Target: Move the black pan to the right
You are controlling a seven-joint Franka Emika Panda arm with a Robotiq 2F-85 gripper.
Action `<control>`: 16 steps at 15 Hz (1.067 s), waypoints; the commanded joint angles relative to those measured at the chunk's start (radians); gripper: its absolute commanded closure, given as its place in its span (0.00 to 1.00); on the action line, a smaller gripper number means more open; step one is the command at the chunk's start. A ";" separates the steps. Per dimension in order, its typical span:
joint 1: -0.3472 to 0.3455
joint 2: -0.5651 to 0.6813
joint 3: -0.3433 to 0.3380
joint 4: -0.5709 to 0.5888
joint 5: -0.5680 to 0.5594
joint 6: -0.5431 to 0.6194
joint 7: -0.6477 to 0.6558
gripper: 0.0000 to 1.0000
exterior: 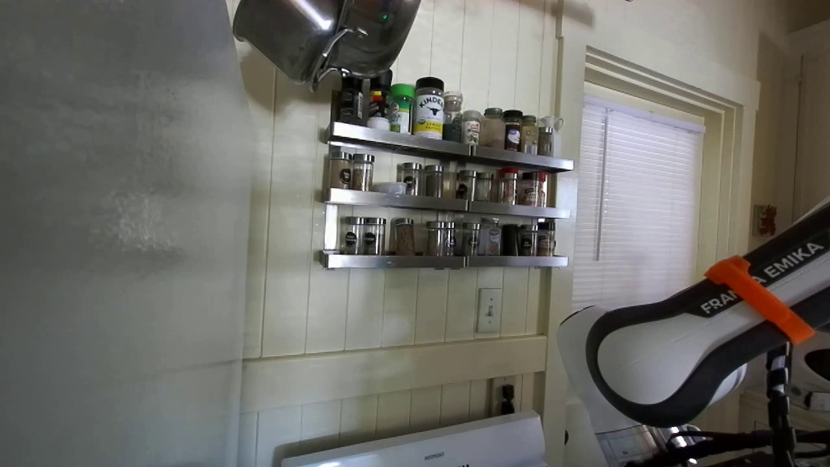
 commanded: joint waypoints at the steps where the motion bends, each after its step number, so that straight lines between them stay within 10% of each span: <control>1: -0.004 0.000 0.004 0.001 0.001 -0.001 -0.001 0.67; 13: -0.004 0.000 0.004 0.002 0.000 -0.002 -0.002 0.67; 14: -0.004 0.000 0.004 0.002 0.000 -0.002 -0.002 0.92; 16: -0.002 0.021 0.016 0.002 -0.003 0.084 0.004 0.92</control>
